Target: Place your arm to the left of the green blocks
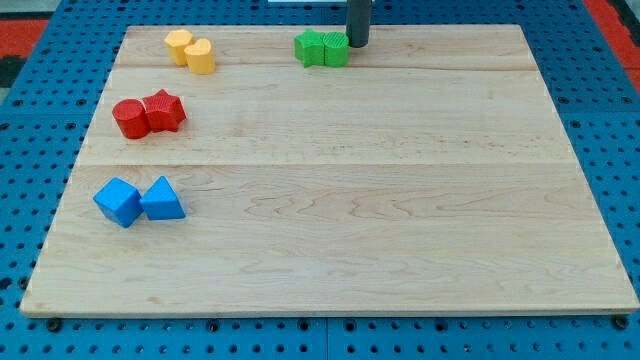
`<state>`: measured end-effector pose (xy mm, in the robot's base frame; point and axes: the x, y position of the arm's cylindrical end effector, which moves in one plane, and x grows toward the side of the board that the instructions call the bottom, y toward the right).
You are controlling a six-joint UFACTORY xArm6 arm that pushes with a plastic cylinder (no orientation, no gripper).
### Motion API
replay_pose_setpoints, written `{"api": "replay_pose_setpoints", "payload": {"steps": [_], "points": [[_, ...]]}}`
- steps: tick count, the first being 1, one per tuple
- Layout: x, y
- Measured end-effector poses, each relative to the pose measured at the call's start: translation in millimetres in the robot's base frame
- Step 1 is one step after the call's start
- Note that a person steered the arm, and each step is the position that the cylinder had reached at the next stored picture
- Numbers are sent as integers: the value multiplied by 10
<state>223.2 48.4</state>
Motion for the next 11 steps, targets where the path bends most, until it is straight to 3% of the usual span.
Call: {"api": "replay_pose_setpoints", "payload": {"steps": [3, 4, 5, 6, 7, 9, 11], "points": [[-12, 100], [498, 866], [1239, 508], [1285, -413], [1138, -1037], [350, -1413], [-142, -901]]}}
